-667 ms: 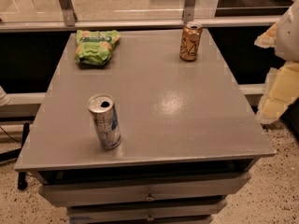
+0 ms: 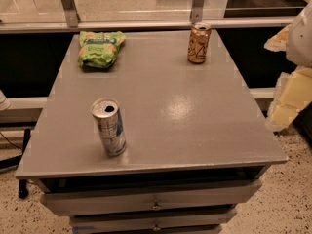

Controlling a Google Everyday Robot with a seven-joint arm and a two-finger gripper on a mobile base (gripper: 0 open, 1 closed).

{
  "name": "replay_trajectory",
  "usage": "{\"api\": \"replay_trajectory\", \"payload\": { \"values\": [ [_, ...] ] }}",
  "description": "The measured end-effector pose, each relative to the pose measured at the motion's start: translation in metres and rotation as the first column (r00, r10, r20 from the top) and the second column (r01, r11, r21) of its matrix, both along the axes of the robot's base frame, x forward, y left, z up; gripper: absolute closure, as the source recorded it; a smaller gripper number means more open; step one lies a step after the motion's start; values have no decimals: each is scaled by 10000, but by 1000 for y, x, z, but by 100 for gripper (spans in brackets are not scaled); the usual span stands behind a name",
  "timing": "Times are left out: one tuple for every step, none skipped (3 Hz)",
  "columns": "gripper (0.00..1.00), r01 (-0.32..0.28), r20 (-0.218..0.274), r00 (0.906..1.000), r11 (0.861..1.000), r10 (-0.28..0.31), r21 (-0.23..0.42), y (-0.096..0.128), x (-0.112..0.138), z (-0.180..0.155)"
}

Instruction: Knock redbull can over

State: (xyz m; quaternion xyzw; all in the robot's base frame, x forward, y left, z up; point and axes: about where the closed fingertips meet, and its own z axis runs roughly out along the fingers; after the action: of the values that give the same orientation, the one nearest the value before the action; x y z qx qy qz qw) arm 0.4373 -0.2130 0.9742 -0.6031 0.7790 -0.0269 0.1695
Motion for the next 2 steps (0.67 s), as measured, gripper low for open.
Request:
{"api": "replay_trajectory", "payload": {
  "values": [
    [0, -211, 24, 9998, 9937, 210, 1101, 21, -4, -13],
    [0, -842, 249, 9964, 9603, 805, 2658, 64, -11, -32]
  ]
}}
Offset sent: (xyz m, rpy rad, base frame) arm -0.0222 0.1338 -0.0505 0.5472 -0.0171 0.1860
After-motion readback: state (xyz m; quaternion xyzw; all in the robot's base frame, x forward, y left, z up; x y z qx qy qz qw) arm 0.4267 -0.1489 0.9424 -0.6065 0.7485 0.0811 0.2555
